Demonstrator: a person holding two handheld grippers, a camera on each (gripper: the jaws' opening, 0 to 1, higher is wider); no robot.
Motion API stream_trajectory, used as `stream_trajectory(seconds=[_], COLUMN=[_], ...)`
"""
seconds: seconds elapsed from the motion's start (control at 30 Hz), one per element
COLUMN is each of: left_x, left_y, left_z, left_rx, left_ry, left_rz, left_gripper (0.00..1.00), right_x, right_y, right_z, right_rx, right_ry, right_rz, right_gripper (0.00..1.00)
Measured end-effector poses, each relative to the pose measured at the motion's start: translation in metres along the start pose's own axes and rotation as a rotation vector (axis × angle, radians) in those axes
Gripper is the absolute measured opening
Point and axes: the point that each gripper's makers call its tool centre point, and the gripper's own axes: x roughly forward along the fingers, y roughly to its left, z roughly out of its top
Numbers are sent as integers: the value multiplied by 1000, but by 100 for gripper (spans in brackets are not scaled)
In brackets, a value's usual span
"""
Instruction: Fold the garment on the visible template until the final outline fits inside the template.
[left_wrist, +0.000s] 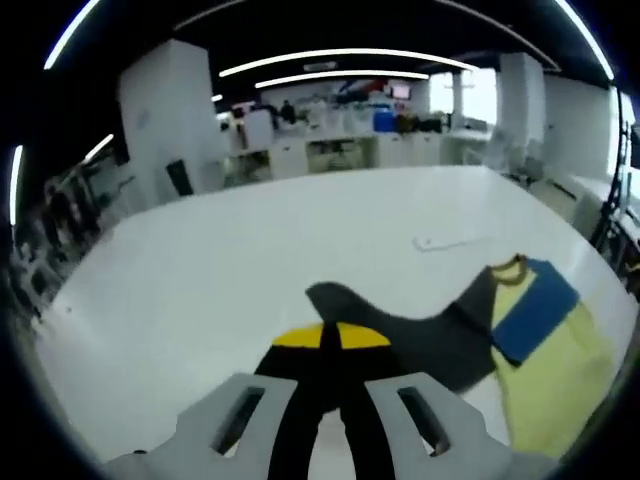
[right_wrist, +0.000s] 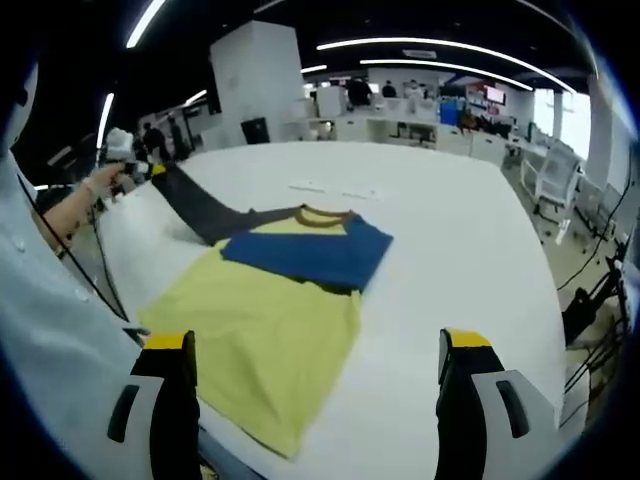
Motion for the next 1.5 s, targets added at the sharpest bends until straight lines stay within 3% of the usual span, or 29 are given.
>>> stream_trajectory(seconds=[0.1,0.57,1.07,1.5], left_x=[-5,-21,-41,-50], left_y=[-3,-33,-67,-119], left_z=[7,29,72,107], left_rx=[36,79,98,130], left_ry=[-12,-29,-139,-231], left_rz=[14,-47,-131,-248], left_gripper=[0,0,0,0], right_x=[0,2,1,-1], right_y=[0,1,3,3], right_z=[0,1,-4,-4], right_rx=[-3,-13,-13,-9], right_ry=[1,-4,-3,-8], right_rz=[3,18,27,23], right_gripper=[100,100,100,100])
